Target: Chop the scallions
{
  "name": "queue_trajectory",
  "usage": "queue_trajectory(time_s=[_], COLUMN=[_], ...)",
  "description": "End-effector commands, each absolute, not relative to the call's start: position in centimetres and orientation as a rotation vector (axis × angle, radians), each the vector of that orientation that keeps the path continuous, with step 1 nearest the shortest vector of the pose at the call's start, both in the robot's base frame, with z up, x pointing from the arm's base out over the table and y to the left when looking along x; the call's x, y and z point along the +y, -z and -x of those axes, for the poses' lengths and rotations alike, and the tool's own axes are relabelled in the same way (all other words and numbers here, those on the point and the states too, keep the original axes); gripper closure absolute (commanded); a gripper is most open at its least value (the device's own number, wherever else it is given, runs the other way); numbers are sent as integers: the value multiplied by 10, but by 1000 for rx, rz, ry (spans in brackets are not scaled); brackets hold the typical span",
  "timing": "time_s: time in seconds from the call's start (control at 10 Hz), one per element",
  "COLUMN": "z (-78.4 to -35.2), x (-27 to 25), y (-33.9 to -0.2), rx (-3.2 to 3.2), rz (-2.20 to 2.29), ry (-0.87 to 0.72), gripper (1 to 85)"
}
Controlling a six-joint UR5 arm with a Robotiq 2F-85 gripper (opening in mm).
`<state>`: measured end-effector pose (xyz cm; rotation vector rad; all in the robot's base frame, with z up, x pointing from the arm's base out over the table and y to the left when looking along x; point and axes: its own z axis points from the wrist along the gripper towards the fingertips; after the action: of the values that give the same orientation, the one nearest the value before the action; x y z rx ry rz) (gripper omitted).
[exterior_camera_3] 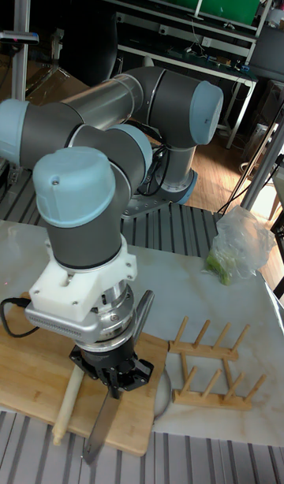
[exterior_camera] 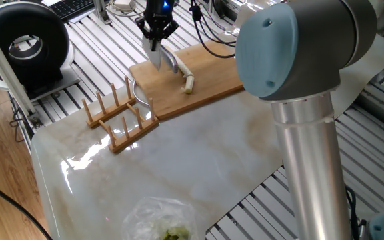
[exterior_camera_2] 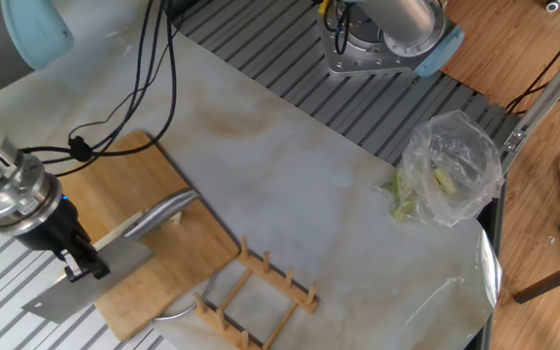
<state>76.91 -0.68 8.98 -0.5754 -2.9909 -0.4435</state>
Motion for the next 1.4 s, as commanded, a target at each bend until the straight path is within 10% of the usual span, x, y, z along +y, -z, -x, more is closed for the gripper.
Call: queue_trajectory(time_s=[0.0, 1.3], z=[-774, -758], x=[-36, -64], y=[-90, -69], rx=[-2990, -2947], rz=[629, 818], ry=[421, 250], gripper=[843, 843])
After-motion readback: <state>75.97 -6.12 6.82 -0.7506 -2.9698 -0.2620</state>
